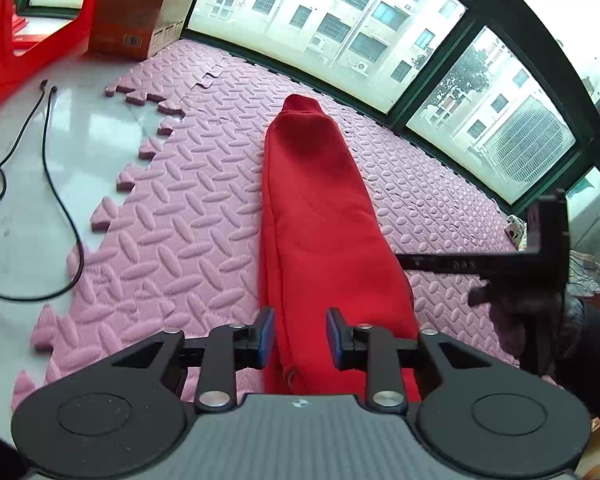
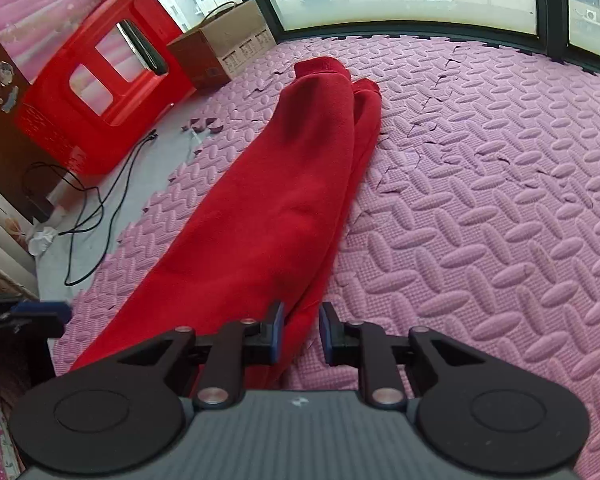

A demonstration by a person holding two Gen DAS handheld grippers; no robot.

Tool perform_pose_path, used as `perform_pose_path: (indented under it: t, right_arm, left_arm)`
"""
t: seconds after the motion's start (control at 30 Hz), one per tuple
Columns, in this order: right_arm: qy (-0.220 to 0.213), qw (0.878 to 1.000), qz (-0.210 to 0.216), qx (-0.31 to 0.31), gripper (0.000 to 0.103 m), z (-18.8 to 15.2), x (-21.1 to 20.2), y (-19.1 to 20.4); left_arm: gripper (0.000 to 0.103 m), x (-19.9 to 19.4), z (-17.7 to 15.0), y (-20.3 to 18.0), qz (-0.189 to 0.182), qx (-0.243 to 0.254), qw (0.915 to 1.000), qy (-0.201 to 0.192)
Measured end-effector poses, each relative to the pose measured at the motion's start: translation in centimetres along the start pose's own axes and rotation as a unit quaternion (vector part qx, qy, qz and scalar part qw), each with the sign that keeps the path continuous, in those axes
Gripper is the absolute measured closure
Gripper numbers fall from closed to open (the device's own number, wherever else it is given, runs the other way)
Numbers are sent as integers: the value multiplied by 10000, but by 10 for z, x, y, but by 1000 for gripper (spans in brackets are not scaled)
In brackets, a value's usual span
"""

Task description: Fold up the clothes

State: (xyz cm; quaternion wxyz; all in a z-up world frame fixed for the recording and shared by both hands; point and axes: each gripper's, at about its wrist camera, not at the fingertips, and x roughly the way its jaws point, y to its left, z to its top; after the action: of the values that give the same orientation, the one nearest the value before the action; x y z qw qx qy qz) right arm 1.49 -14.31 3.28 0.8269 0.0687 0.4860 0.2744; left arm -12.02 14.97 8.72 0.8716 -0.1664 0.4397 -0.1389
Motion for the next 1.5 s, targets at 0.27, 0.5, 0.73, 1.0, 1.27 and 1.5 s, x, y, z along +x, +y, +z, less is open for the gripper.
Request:
perform_pose_path:
  t: [0.27,0.5,0.73,1.0,1.27,1.5]
  right_arm:
    - [-141,9961,868,66,77,-20,-21,-1]
    - [-176,9947,1002,-123,62,-20,-14,-11]
    - [-219,9859,1630,-311,56,-4,0,-7]
    - [-95,9803,1851,-680,46,10,24,-21]
    - [646,9415,3080,-1203,31,19,41,-23]
    - [1065,9344,2864,-1833,31,16,11,-29]
  left_arm:
    - [73,68,44,-16,499,445,9974,258]
    - [73,95,54,-13,917,467,9937,440]
    - [78,103,54,-7,1138,424,9911,541]
    - [78,107,57,-4,1158,358,9914,492]
    - [78,112,57,-3,1158,444,9912,465]
    - [77,117,55,-2,1062,456,9922,469]
